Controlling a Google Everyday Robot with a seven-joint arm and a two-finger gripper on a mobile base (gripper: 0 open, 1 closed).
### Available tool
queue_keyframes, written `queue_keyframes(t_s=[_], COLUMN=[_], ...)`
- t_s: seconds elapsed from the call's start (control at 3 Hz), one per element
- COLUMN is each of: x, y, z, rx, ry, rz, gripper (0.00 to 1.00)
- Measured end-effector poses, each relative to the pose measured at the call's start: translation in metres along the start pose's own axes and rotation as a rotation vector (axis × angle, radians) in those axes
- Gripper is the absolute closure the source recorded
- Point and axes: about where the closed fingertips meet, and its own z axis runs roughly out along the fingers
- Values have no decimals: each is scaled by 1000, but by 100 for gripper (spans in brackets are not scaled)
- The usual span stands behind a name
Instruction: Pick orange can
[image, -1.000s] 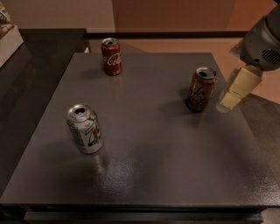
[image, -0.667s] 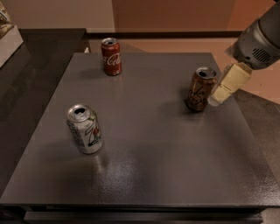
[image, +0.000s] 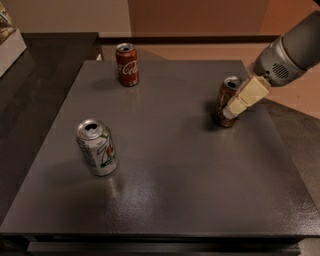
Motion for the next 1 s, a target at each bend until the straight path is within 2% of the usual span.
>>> queue_keyframes(t_s=[0.33, 1.0], x=[0, -1], y=[-1, -3], z=[15, 23], rx=[-20, -23], ry=[-35, -79], rz=[17, 16], gripper=[0, 48])
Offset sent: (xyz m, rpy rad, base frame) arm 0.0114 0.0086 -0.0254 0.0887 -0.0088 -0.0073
